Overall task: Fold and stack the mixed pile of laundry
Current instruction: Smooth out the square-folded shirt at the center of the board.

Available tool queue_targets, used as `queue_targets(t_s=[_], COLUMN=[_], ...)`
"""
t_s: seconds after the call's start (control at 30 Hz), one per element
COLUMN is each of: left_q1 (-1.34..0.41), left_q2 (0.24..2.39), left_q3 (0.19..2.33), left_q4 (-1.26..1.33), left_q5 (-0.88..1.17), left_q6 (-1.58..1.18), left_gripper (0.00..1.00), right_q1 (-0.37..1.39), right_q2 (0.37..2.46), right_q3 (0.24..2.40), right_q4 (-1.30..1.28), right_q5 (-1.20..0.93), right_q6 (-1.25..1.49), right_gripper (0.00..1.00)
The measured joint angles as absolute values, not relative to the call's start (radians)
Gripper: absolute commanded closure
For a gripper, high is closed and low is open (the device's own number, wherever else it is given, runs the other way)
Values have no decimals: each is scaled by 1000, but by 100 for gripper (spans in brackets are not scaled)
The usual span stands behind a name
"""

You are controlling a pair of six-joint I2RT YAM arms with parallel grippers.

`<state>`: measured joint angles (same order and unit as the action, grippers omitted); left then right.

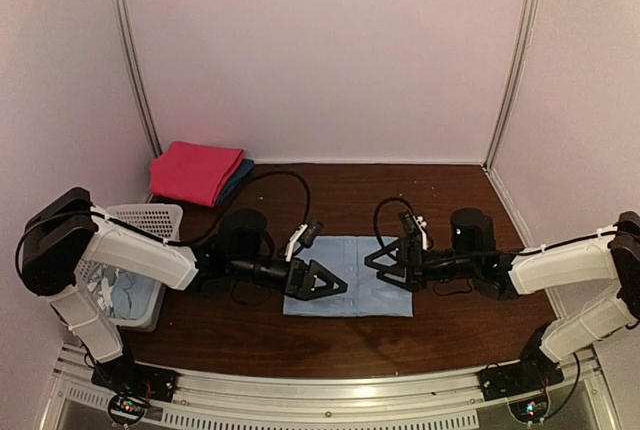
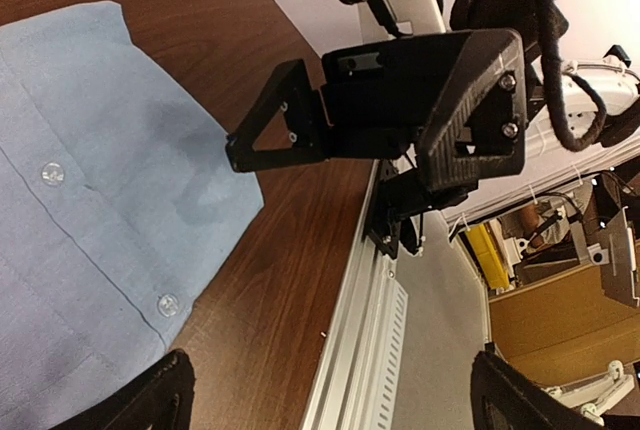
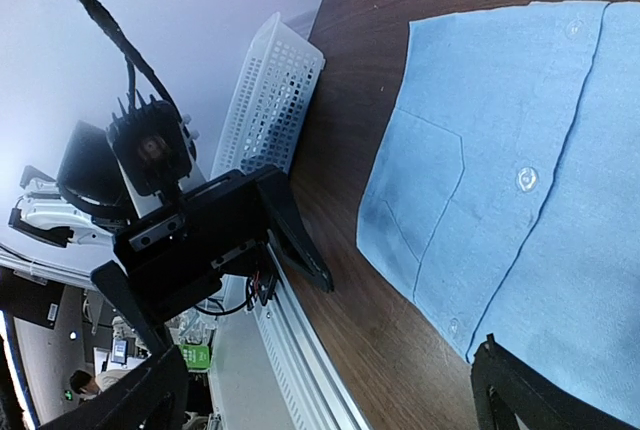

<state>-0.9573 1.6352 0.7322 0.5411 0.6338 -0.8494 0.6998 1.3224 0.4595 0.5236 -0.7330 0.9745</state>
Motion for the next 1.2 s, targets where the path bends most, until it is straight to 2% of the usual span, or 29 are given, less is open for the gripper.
queue_targets(t_s=[0.23,0.57,0.83,0.93,1.03,1.2], left_q1=[-957,-899,-861,-838,-817,-811], left_q2=[1791,1924,1978,1930,1841,1742], left_q3=[762,740,630,591,594,702], left_q4=[678,745,1037,1006,828,589], left_q5=[662,658,662,647,618,596], left_q6=[-927,-971,-1067,-1053,-991,-886], left_gripper=[2,2,2,2,2,2], right_q1=[726,715,688,685,670,636], right_q2=[1485,1710,1815,1758,1625,1472], right_q3=[460,447,349,332,344,492], right_q4=[694,867,1156,1093,928,690], right_q5=[-738,-744,-774,-777,-773,-764], right_q6=[1054,1102,1164,1153,1097,982], right_gripper=[0,0,0,0,0,0])
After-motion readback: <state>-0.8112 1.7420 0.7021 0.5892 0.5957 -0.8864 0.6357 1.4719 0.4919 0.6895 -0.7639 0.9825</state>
